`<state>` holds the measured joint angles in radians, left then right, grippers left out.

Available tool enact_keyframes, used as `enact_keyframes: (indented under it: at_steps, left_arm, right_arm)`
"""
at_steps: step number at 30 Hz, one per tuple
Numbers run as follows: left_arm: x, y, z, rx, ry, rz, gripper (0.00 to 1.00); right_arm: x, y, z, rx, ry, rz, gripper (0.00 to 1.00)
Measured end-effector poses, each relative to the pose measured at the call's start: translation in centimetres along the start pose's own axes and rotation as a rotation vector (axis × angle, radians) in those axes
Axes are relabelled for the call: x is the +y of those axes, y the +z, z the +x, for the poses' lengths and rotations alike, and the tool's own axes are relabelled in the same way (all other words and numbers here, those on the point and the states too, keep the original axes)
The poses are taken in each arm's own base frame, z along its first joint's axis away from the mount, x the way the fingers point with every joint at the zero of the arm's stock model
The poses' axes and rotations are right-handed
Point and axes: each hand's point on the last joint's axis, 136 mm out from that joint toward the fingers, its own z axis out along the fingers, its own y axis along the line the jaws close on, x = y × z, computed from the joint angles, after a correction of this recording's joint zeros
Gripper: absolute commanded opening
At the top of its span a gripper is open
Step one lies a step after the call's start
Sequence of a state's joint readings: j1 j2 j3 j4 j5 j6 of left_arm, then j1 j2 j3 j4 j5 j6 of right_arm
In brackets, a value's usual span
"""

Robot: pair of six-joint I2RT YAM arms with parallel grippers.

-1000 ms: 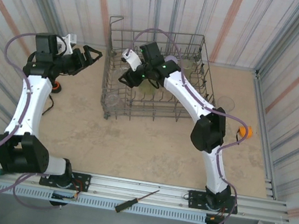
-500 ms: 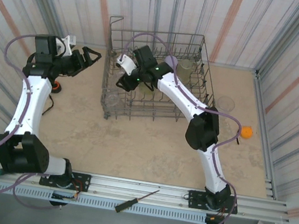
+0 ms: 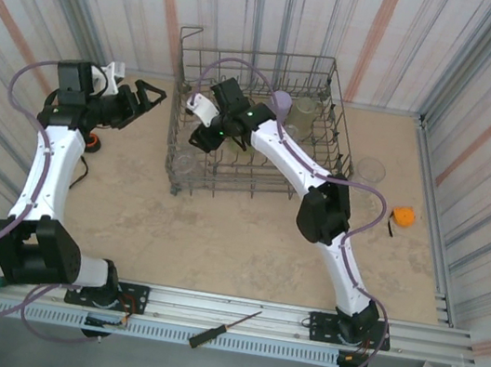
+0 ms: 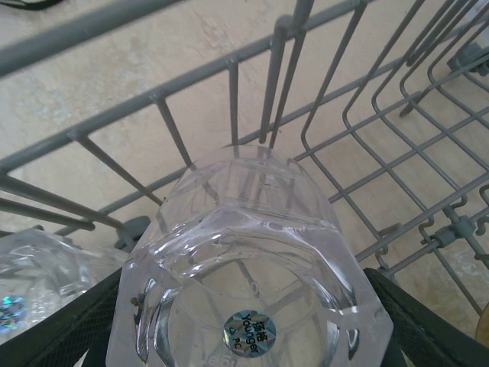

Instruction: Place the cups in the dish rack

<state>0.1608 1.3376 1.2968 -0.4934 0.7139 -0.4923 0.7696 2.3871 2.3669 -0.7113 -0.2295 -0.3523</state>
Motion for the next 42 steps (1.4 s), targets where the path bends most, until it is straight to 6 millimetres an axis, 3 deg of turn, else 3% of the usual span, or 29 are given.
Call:
enact_keyframes:
  at_steps: [4,8,20,27,32,42]
  left_arm:
    - [0.2,0.0,0.1,0.003,-0.005,-0.001,0.99]
    - [0.3,0.2,0.4,0.011,-0.009,0.003,0.99]
    - [0.1,0.2,0.2,0.005,0.0,0.016,0.99]
    - [0.0,0.1,0.2,0.006,0.001,0.019,0.99]
    - [-0.1,0.0,0.2,0.003,0.003,0.021,0.99]
    - [-1.2,-1.0,0.1,-0.02,0.027,0.035,0.99]
  right_arm:
    - [0.0,1.1,0.6,0.026,-0.018,0.013,0.48]
    - [0.7,2.2,1.1,0.055,-0.062,0.031,0.57]
    - [0.8,2.3,0.6,0.063,-0.091,0.072,0.94]
    - [0.7,2.1,0.1,0.043,-0.075,0.077,0.99]
    - [0.3,1.1,-0.7,0.027,-0.078,0.1,0.99]
    - [-2.4,-4.3,-3.9,-0.036,-0.046,0.263,0.99]
